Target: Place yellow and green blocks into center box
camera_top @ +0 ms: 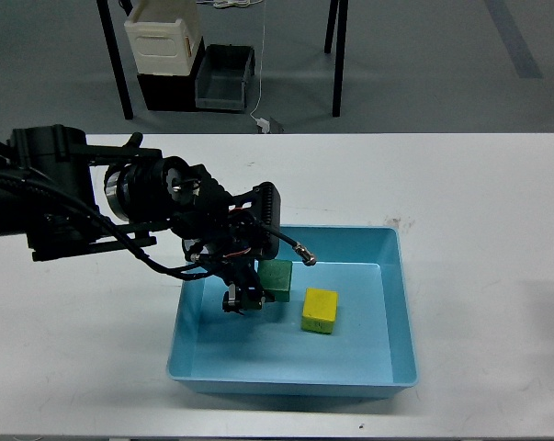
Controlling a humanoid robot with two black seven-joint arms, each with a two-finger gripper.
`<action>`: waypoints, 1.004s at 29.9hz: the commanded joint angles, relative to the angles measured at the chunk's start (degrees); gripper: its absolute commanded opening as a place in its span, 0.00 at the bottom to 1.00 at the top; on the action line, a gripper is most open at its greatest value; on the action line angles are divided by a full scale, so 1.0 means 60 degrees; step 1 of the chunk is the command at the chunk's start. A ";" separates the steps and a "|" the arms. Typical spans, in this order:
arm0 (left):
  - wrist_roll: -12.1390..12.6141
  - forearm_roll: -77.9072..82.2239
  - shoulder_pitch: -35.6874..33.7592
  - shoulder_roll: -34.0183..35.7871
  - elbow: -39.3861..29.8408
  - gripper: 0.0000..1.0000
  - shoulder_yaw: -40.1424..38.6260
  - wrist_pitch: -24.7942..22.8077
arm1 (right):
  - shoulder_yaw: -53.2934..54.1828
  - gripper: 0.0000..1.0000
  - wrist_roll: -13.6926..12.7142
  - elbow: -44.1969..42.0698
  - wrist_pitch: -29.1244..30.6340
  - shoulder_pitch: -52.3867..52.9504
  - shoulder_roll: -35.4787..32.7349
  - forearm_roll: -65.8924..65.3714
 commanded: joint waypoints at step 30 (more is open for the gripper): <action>0.0000 -1.0542 0.3395 0.1237 0.0945 1.00 -0.5913 0.0000 | -0.0433 1.00 -0.1331 0.0085 0.0176 0.1815 -0.0103 0.3936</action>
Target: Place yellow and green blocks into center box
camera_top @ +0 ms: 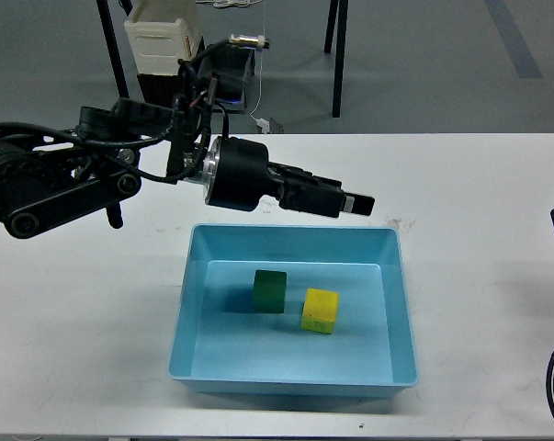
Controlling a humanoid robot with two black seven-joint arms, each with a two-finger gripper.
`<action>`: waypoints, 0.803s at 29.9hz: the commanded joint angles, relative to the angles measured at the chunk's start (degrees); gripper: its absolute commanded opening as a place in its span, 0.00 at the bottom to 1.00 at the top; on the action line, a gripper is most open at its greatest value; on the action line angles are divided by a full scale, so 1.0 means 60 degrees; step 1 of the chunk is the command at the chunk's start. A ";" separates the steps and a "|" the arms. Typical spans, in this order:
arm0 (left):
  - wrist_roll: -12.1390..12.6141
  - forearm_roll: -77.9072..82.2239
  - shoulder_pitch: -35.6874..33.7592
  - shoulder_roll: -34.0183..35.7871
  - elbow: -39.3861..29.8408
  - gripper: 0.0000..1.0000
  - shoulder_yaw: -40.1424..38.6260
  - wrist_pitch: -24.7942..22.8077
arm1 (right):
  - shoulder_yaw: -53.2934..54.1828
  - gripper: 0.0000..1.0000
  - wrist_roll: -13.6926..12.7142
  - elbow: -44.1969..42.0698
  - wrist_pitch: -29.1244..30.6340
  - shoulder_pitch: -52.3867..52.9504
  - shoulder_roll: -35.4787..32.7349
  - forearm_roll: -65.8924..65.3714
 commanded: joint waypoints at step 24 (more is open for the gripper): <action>-0.0004 -1.4503 0.7851 0.0815 -0.1104 1.00 -0.5612 0.1443 | 0.0241 1.00 -0.2877 0.0147 0.2261 -0.0934 0.0768 0.8185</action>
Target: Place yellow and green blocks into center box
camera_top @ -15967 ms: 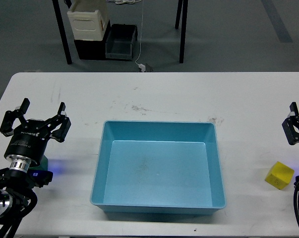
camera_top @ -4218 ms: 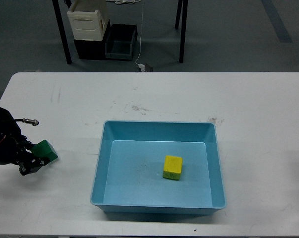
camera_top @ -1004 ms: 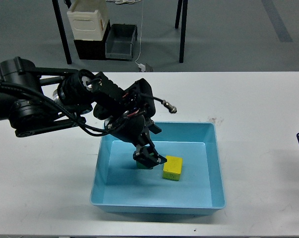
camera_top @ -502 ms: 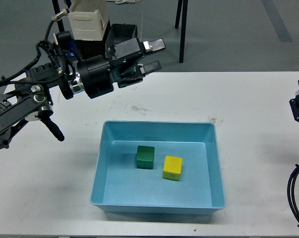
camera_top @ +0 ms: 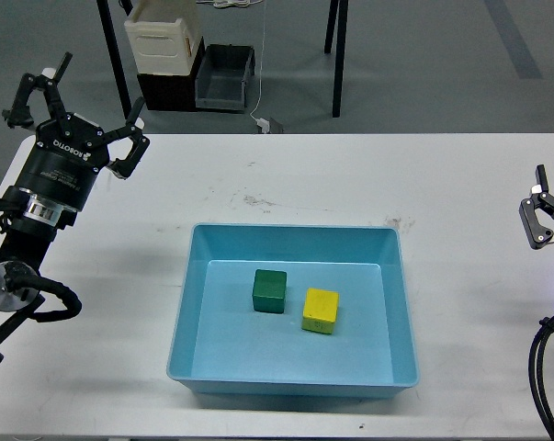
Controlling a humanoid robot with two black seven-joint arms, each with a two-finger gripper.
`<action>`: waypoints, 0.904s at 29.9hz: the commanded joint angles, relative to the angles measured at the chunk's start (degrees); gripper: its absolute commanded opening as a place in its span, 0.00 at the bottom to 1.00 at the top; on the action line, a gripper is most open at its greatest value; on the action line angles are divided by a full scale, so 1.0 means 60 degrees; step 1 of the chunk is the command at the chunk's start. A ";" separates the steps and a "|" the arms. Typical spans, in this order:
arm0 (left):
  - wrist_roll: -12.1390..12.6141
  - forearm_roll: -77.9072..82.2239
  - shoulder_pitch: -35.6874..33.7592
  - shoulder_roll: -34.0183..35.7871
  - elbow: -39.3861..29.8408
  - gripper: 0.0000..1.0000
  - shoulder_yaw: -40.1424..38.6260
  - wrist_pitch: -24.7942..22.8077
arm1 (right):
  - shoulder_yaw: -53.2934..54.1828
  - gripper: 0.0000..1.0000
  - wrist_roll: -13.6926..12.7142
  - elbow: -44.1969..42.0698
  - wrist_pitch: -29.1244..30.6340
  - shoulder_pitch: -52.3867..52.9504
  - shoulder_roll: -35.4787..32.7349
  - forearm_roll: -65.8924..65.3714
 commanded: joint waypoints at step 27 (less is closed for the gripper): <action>0.0001 -0.3906 0.3204 -0.0594 -0.2070 1.00 -0.0398 -0.0233 | 0.0084 1.00 -0.0981 0.0389 -0.0114 -0.1868 0.0267 0.1553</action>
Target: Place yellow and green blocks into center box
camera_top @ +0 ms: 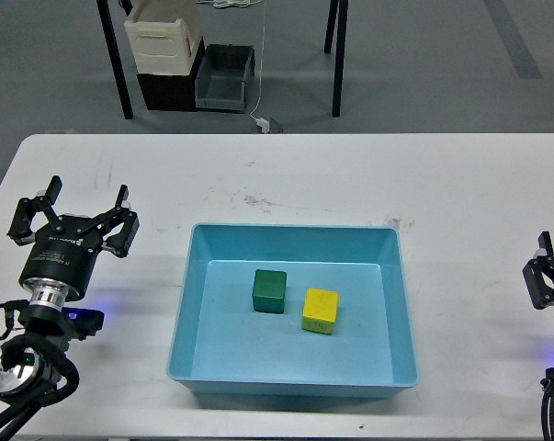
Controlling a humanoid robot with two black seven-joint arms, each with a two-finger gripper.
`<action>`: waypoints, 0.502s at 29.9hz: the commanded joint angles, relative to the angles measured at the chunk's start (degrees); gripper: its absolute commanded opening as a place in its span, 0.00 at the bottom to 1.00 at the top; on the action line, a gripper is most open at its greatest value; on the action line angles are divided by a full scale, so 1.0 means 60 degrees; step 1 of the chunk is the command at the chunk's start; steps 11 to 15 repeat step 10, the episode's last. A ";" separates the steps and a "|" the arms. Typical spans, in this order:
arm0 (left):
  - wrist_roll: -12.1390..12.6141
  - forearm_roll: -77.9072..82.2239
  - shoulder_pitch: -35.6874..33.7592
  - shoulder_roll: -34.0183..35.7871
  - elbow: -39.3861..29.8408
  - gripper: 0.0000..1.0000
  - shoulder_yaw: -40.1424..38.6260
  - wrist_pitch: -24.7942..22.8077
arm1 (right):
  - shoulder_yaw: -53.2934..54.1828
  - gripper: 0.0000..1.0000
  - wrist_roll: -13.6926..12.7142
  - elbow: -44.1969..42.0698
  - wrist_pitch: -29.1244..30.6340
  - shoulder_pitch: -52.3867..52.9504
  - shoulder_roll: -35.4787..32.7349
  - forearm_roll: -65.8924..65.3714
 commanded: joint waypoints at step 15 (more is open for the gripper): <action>0.0002 0.0000 0.0293 -0.0096 0.0010 1.00 0.0098 -0.0078 | -0.0132 1.00 -0.0180 -0.0057 0.0277 0.0006 -0.0014 -0.0128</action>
